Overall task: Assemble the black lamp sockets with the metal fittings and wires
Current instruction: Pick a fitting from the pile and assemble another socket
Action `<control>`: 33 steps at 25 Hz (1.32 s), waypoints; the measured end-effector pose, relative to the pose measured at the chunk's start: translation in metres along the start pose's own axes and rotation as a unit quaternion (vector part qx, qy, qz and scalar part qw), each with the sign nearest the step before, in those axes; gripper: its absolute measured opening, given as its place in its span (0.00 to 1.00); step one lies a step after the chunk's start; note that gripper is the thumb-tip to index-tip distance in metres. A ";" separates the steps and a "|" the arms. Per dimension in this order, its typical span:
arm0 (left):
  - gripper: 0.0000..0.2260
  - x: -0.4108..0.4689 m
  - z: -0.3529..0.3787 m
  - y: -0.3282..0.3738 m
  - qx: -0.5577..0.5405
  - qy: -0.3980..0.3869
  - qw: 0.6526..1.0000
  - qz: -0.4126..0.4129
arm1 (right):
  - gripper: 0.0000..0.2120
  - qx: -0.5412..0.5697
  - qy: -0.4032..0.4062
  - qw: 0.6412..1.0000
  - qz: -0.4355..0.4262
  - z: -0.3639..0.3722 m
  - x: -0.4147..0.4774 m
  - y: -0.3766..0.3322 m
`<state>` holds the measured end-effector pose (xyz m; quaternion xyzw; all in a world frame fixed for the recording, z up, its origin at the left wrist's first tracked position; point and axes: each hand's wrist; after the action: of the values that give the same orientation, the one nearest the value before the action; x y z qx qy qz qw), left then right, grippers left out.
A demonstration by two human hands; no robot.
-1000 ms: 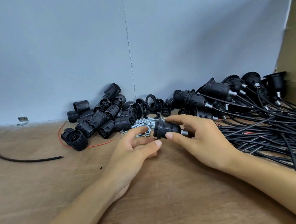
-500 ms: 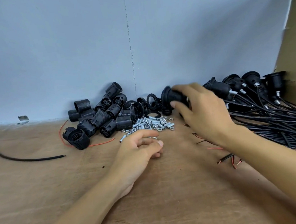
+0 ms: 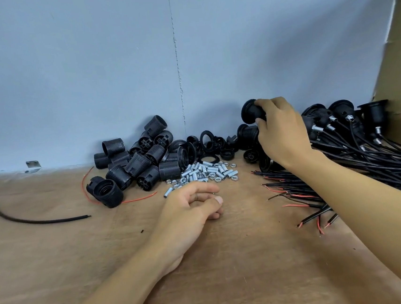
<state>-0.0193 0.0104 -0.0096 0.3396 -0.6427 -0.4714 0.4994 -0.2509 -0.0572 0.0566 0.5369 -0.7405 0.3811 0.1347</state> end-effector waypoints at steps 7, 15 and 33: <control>0.07 -0.001 0.000 0.002 0.015 -0.003 1.000 0.000 | 0.15 -0.053 0.022 0.998 0.012 0.005 0.001 0.003; 0.06 -0.001 0.002 0.002 0.024 0.002 1.000 0.000 | 0.10 -0.092 0.086 0.990 -0.061 0.015 -0.034 -0.009; 0.16 0.010 -0.010 -0.003 0.325 0.132 0.933 0.078 | 0.15 -0.069 -0.198 0.975 -0.077 0.031 -0.066 -0.031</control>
<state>-0.0128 -0.0019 -0.0092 0.4912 -0.7136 -0.1480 0.4771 -0.1909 -0.0375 0.0082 0.6462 -0.7338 0.2035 0.0513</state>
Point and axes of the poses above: each hand's wrist, its own x-axis towards the middle knuckle, its own z-axis out of the palm, y = z × x, and after that the axes turned 14 degrees about z, right-handed
